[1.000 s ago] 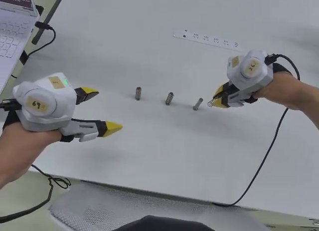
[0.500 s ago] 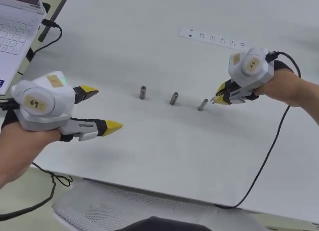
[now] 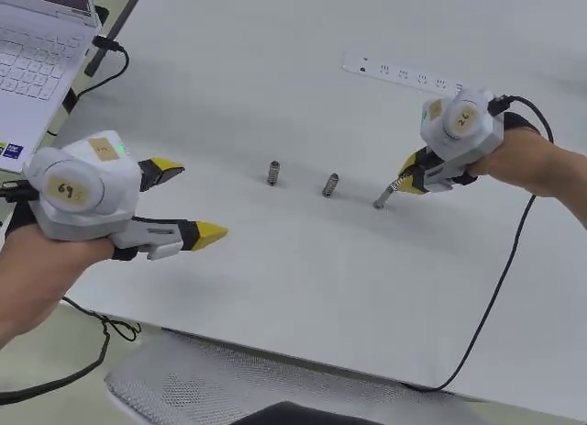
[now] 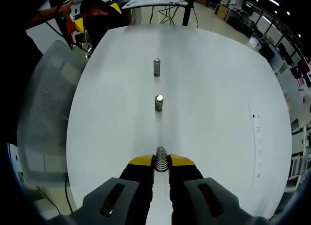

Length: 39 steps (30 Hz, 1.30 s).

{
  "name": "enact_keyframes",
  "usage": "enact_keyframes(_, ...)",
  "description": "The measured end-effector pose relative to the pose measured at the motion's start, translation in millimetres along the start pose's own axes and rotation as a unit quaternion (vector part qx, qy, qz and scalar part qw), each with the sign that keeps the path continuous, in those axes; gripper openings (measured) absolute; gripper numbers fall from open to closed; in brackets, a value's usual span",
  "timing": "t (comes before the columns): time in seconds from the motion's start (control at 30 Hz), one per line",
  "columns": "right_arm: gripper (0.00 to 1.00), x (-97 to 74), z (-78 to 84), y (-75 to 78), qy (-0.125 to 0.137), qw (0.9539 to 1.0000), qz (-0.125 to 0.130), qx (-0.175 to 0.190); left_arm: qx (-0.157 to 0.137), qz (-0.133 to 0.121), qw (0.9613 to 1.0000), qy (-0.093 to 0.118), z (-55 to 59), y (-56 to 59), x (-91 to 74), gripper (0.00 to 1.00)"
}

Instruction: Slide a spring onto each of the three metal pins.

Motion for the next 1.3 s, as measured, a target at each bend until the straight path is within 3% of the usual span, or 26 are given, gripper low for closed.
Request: enact_keyframes(1.3,0.09,27.1,1.8,9.7,-0.039,0.999,-0.019,-0.01,-0.01,-0.006,0.9999,-0.009,5.6,-4.1,-2.1,0.57)
Point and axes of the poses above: the centre of the closed fingertips' face, and the gripper's own axes: x roughly forward along the fingers, y roughly to its right, z roughly out of its underside, the point moved 8 cm from there along -x, roughly backward along the fingers, and after that the axes turned 15 degrees about -z, right-handed, at the moved point
